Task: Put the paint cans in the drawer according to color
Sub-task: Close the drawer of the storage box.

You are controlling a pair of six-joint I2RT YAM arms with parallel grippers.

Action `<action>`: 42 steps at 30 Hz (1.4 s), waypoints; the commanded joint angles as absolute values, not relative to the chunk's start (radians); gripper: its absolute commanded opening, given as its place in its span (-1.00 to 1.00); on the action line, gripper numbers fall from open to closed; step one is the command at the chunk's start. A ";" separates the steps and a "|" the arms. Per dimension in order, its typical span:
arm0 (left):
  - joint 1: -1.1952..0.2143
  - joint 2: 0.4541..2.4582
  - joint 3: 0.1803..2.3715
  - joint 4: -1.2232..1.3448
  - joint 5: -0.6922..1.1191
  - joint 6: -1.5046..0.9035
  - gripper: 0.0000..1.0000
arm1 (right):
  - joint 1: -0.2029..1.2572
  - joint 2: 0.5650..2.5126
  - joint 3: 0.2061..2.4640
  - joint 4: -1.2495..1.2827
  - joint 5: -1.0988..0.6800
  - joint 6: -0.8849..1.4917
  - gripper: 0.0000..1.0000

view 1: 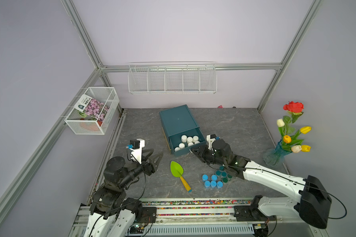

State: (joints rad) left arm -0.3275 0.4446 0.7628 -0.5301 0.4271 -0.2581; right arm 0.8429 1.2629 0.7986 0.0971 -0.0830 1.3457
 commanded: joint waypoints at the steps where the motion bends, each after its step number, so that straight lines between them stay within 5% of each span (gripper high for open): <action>1: -0.330 0.436 0.778 -0.532 0.433 -0.267 0.30 | 0.836 1.267 0.782 0.108 -0.077 1.359 -0.25; 6: -0.330 0.439 0.778 -0.528 0.433 -0.270 0.30 | 0.833 1.275 0.764 0.133 -0.083 1.367 -0.19; 13: -0.330 0.443 0.784 -0.533 0.437 -0.264 0.30 | 0.828 1.328 0.796 0.191 -0.093 1.368 -0.38; 22: -0.331 0.438 0.775 -0.531 0.433 -0.270 0.30 | 0.827 1.309 0.825 0.183 -0.083 1.350 -1.00; 42: -0.331 0.435 0.760 -0.523 0.427 -0.273 0.30 | 0.800 1.477 1.001 0.231 -0.100 1.298 -1.00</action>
State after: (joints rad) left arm -0.3275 0.4446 0.7628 -0.5293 0.4267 -0.2615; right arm 0.8089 1.4609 0.9668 0.1337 -0.1017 1.3266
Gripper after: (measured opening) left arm 0.649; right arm 0.068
